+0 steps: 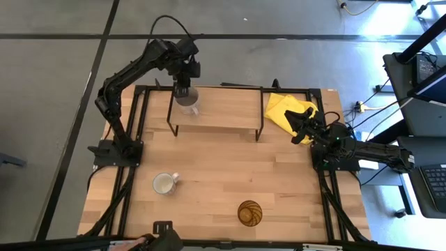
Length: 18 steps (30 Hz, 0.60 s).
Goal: Stack small to large cups/mugs on shelf
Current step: Put the gray mug on the shelf
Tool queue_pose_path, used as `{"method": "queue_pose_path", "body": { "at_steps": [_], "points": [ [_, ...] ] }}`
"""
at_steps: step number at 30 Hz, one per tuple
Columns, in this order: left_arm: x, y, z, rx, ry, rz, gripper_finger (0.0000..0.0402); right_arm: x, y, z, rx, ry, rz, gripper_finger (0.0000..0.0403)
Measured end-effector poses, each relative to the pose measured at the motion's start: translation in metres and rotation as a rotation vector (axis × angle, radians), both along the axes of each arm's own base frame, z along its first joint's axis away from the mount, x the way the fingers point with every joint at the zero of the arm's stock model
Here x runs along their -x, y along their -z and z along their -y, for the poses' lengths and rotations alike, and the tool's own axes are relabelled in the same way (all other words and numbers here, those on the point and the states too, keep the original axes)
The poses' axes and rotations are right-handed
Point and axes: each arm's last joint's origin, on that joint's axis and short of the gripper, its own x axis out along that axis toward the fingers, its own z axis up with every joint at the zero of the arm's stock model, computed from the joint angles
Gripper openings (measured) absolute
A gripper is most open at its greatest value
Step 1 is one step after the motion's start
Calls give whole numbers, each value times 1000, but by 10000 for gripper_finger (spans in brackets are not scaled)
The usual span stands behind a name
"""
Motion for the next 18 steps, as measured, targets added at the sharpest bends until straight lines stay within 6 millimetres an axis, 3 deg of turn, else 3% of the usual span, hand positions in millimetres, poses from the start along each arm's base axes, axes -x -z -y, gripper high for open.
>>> {"method": "queue_pose_path", "body": {
  "at_steps": [10,15,18],
  "points": [
    [-1,-14,4,-35,-12,25,94,0,0,0,0,0,0,78],
    [1,-15,0,-132,-127,-31,92,0,0,0,0,0,0,78],
    [0,-15,2,-69,-150,22,83,0,0,0,-1,0,0,78]
  ]
}}
